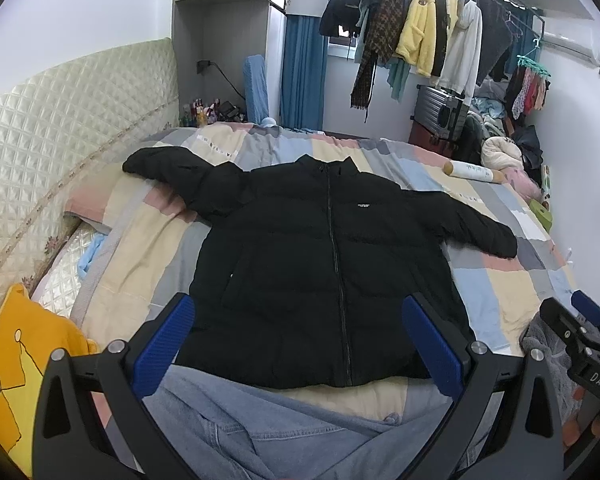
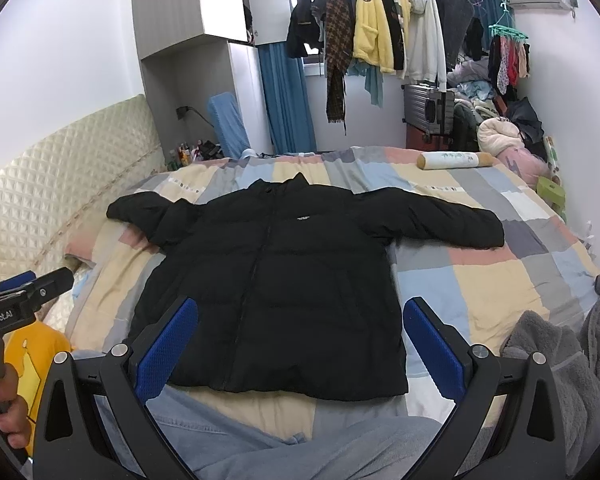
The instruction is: Fold large clothes
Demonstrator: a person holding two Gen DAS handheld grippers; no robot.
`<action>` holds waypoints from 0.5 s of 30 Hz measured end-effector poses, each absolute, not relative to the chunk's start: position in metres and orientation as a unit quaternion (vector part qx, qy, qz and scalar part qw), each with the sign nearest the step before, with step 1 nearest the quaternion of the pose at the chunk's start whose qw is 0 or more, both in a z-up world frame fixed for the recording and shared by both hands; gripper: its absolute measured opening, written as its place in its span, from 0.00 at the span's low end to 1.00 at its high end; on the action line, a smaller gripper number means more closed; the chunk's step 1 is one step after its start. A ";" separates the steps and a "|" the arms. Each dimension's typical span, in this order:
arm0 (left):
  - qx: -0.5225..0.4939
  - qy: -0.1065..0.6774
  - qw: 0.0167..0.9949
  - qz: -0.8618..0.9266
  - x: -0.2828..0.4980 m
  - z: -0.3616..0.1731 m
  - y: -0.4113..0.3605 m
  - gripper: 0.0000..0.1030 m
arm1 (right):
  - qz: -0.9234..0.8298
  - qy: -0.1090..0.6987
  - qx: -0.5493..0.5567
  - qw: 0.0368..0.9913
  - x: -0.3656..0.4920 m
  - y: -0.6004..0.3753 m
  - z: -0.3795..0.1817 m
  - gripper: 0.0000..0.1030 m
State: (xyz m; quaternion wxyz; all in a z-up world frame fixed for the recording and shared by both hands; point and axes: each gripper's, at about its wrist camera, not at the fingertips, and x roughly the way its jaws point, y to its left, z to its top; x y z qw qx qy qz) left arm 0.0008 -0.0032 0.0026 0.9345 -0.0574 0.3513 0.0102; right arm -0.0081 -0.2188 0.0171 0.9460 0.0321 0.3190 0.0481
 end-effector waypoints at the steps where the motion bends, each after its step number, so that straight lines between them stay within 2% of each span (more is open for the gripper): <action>1: -0.061 0.350 0.935 0.004 0.002 0.002 -0.004 1.00 | 0.048 0.320 0.032 0.946 -0.008 -0.219 0.017 1.00; 15: -0.052 0.323 0.945 -0.018 0.059 -0.018 -0.019 1.00 | 0.025 0.298 0.028 0.954 0.038 -0.258 0.006 1.00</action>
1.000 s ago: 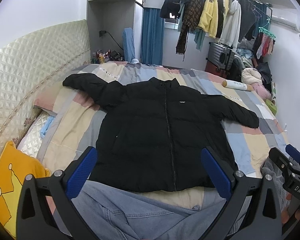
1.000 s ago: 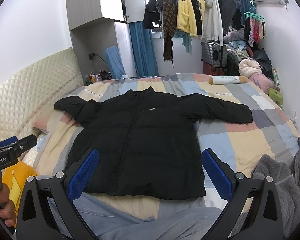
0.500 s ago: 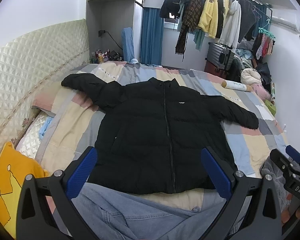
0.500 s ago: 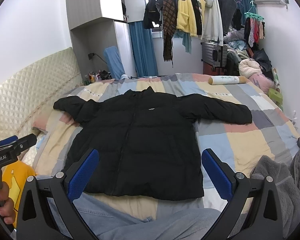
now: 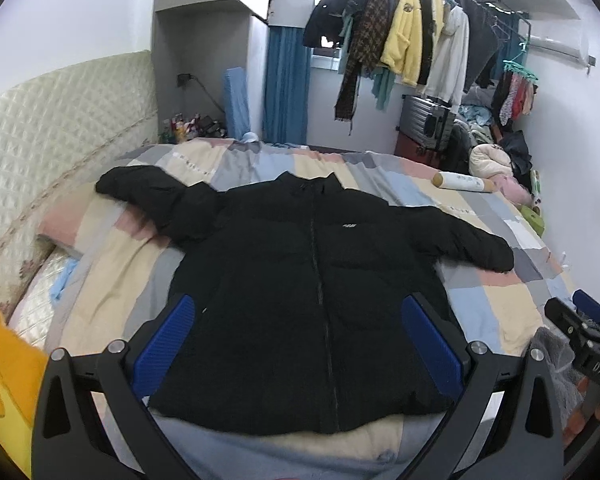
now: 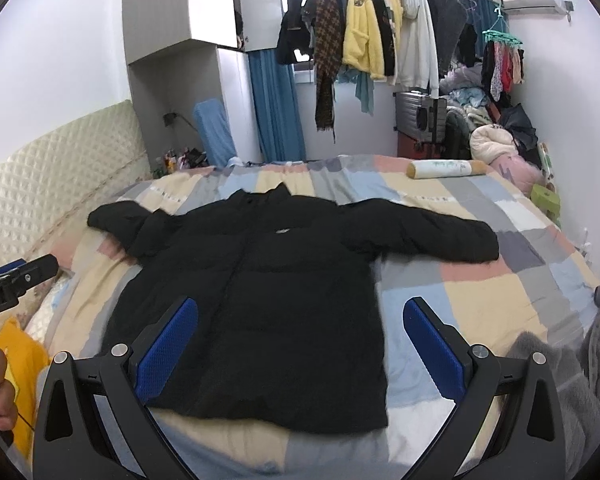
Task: Fold large clothes
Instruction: 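Reach the right tool to the jacket sleeve cuff and close on it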
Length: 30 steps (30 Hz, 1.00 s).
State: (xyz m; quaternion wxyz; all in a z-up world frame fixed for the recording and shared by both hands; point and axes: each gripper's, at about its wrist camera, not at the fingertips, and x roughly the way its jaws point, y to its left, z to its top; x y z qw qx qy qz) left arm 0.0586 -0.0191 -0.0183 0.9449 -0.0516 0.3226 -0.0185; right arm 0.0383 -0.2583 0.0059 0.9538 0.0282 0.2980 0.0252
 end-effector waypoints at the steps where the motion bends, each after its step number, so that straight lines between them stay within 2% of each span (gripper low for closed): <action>1: -0.049 0.318 0.947 -0.021 0.065 -0.020 -0.021 1.00 | 0.023 0.295 0.028 0.955 0.043 -0.262 0.005 1.00; 12: -0.040 0.248 0.967 -0.033 0.128 -0.047 -0.013 1.00 | -0.031 0.280 0.015 0.959 0.119 -0.318 -0.042 1.00; 19: -0.053 0.284 0.957 -0.023 0.161 -0.099 0.004 1.00 | -0.048 0.288 0.022 0.956 0.159 -0.349 -0.079 1.00; 26: -0.057 0.310 0.949 -0.021 0.180 -0.142 0.011 1.00 | -0.061 0.267 0.075 0.959 0.200 -0.399 -0.095 1.00; 30: -0.056 0.320 0.945 -0.026 0.185 -0.161 0.010 1.00 | -0.064 0.283 0.110 0.951 0.233 -0.429 -0.114 1.00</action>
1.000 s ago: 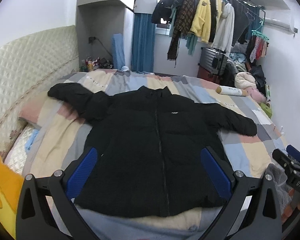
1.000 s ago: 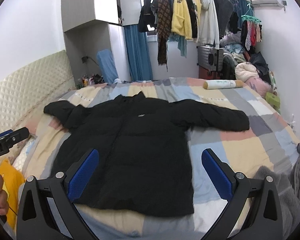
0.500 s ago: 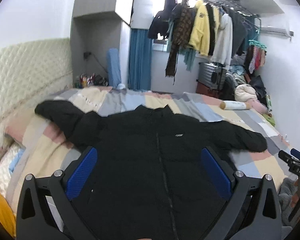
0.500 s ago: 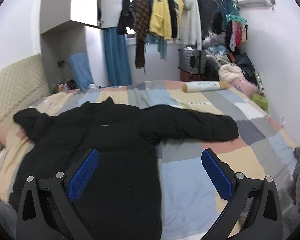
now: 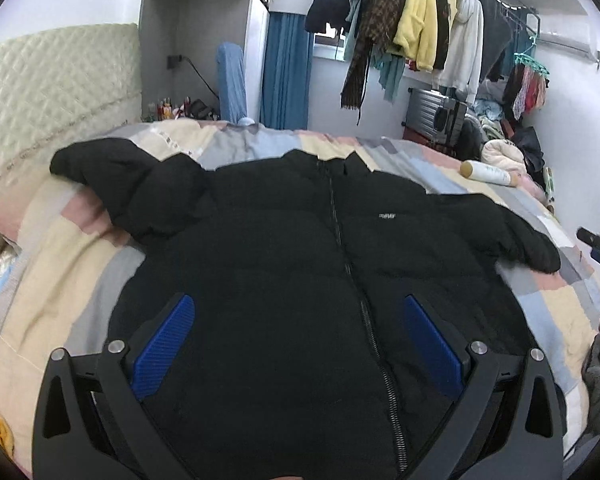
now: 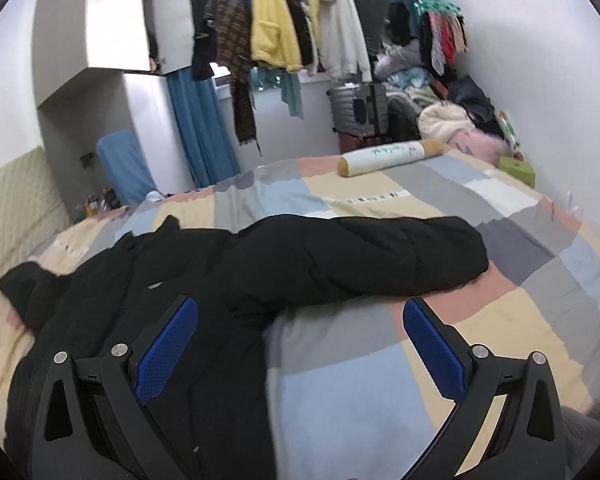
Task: Fold large clothes
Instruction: 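Reach the right tool to the jacket sleeve cuff and close on it, then lift the gripped sleeve up off the bed with the right tool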
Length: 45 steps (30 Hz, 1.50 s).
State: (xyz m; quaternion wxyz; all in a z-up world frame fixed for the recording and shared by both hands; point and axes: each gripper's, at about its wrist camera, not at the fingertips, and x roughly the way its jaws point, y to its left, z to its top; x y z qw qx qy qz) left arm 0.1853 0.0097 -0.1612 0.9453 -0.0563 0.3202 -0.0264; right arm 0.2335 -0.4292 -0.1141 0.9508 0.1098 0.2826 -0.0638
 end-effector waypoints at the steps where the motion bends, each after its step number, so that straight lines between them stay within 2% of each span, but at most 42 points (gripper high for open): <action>1: -0.055 0.326 0.943 -0.031 0.188 -0.165 0.008 1.00 | -0.066 0.288 0.116 0.948 0.241 -0.436 -0.119 1.00; 6: -0.071 0.346 0.934 -0.047 0.198 -0.175 0.005 1.00 | -0.100 0.301 0.149 0.937 0.278 -0.479 -0.142 1.00; 18: -0.066 0.363 0.929 -0.036 0.217 -0.207 -0.009 1.00 | -0.156 0.294 0.398 0.855 0.309 -0.613 -0.230 1.00; 28: -0.059 0.391 0.918 -0.007 0.239 -0.229 -0.013 1.00 | -0.198 0.227 0.459 0.836 0.332 -0.672 -0.264 1.00; 30: -0.053 0.394 0.918 -0.002 0.242 -0.234 -0.016 1.00 | -0.203 0.211 0.460 0.838 0.336 -0.681 -0.264 0.95; 33: -0.049 0.398 0.916 -0.002 0.247 -0.239 -0.019 1.00 | -0.207 0.181 0.479 0.833 0.342 -0.697 -0.263 0.75; 35: -0.047 0.399 0.916 -0.002 0.249 -0.242 -0.020 1.00 | -0.206 0.175 0.481 0.834 0.350 -0.707 -0.260 0.48; 38: -0.044 0.401 0.915 0.002 0.252 -0.245 -0.022 1.00 | -0.198 0.173 0.454 0.851 0.366 -0.713 -0.247 0.26; 40: -0.044 0.401 0.915 0.003 0.253 -0.245 -0.023 1.00 | -0.192 0.170 0.436 0.863 0.373 -0.715 -0.238 0.21; 45: -0.030 0.399 0.916 0.014 0.253 -0.245 -0.030 1.00 | -0.191 0.173 0.409 0.875 0.381 -0.721 -0.224 0.18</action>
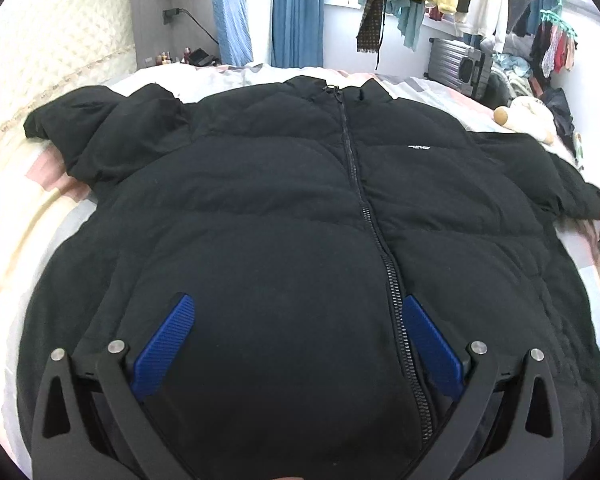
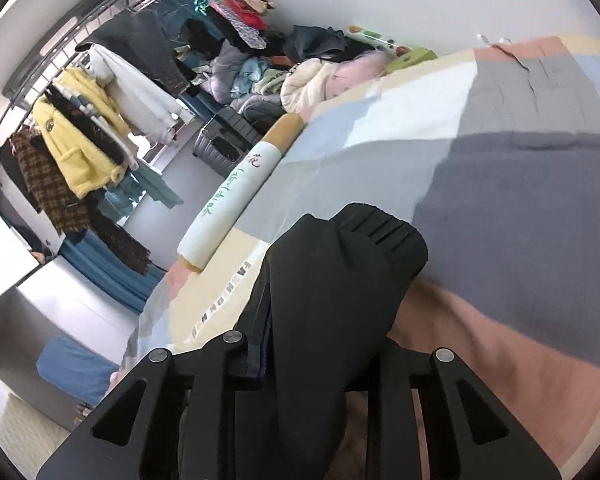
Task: Fold large clothes
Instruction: 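Lift the gripped sleeve up off the bed with the right tool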
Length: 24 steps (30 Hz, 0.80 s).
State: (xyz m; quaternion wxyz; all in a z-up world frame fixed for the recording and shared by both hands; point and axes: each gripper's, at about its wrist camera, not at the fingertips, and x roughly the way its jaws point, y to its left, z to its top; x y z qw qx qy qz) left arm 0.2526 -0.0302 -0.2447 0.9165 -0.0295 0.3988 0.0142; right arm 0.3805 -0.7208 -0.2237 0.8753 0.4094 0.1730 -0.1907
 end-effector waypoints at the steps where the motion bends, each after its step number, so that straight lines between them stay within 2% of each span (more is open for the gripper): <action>1: -0.024 0.399 0.917 0.017 0.252 -0.245 -0.032 1.00 | -0.193 0.177 0.406 0.876 0.381 -0.722 -0.222 0.15; 5: -0.020 0.397 0.917 0.016 0.252 -0.244 -0.034 1.00 | -0.216 0.170 0.363 0.890 0.376 -0.723 -0.205 0.06; 15: -0.036 0.411 0.911 0.005 0.257 -0.247 -0.015 1.00 | -0.260 0.171 0.294 0.904 0.368 -0.719 -0.152 0.04; 19: -0.024 0.395 0.918 0.011 0.251 -0.240 -0.011 1.00 | -0.253 0.149 0.284 0.913 0.364 -0.695 -0.105 0.04; 24: -0.032 0.388 0.921 0.005 0.241 -0.229 -0.002 1.00 | -0.218 0.128 0.220 0.942 0.364 -0.636 -0.019 0.04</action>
